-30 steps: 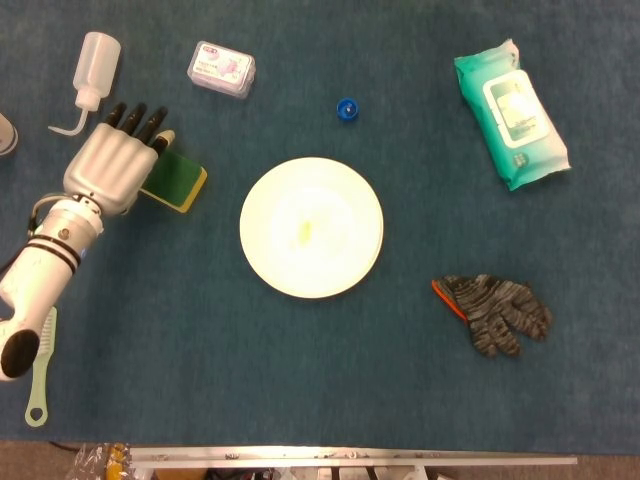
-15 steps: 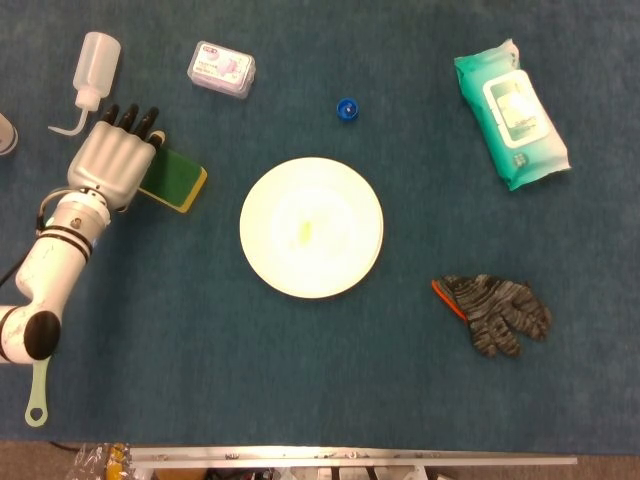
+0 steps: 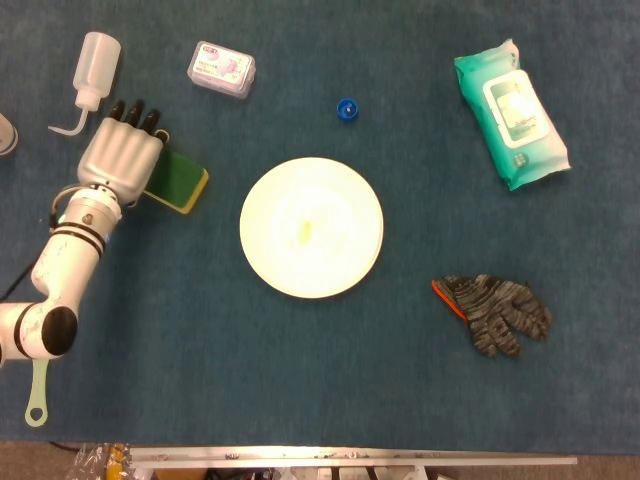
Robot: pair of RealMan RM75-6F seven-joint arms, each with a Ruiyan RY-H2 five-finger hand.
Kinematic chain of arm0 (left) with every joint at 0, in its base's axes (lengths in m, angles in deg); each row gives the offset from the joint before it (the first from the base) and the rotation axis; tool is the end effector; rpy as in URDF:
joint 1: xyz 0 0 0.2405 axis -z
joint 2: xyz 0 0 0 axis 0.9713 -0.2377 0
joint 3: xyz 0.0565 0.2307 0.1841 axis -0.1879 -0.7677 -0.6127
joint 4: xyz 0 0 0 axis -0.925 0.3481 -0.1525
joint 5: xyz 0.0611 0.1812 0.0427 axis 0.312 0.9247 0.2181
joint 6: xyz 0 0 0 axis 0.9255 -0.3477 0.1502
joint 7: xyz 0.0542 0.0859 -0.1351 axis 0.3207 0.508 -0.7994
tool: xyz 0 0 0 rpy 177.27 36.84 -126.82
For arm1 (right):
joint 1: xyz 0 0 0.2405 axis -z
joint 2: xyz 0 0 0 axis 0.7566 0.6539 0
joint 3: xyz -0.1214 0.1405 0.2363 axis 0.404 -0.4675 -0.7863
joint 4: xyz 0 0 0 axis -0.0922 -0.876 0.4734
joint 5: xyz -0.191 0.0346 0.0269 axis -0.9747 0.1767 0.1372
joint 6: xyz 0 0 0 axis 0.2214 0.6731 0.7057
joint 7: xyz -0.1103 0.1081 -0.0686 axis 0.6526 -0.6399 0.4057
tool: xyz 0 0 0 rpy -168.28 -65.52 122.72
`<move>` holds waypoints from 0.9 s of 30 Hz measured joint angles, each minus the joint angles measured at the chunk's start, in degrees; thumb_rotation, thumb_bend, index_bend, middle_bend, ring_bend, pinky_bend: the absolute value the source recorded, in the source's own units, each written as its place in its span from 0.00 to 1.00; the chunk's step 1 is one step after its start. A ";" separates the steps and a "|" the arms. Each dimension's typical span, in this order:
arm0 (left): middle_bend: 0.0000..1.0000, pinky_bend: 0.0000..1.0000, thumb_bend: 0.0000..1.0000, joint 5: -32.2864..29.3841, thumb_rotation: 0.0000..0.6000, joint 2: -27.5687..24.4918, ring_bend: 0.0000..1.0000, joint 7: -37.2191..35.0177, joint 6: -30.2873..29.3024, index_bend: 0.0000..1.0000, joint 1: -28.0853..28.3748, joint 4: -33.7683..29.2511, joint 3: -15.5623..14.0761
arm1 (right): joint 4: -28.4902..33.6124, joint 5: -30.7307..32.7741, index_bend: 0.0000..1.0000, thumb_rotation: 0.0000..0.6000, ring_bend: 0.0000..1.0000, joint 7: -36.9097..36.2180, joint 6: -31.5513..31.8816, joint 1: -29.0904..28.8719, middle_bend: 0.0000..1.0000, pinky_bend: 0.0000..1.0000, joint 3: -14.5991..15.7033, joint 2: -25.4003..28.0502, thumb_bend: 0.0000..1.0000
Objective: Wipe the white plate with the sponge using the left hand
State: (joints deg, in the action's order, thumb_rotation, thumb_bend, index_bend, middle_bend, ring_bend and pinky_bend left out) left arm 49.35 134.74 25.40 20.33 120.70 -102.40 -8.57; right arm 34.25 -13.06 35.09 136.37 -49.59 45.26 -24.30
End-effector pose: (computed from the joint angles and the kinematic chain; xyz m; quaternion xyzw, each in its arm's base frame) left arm -0.2700 0.4129 0.0195 -0.8106 -0.2652 -0.1154 0.5091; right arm -0.3606 -0.1870 0.2260 0.5069 -0.4379 0.4871 0.5604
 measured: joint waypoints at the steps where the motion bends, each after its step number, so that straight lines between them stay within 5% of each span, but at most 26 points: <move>1: 0.10 0.05 0.28 -0.06 1.00 -0.53 0.01 0.33 -0.46 0.38 0.11 -1.03 -0.04 | -0.11 -0.01 0.39 1.00 0.24 -0.15 -0.08 -0.09 0.39 0.45 -0.05 -0.03 0.39; 16: 0.11 0.05 0.28 -6.49 1.00 -8.20 0.01 16.76 -11.96 0.41 4.07 -24.32 -1.39 | -3.24 -0.12 0.39 1.00 0.24 -3.10 -2.80 -2.10 0.39 0.45 -0.39 -1.68 0.39; 27: 0.12 0.05 0.28 -13.63 1.00 -4.92 0.01 31.38 -25.87 0.41 8.86 -35.41 -1.68 | -3.86 -1.03 0.39 1.00 0.24 -4.45 -2.89 -2.72 0.39 0.45 -0.21 -1.86 0.39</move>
State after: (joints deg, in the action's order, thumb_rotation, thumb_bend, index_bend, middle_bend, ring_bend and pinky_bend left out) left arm 35.71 129.82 56.78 -5.54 129.56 -137.81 -10.26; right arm 30.39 -14.09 30.64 133.48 -52.31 45.05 -26.15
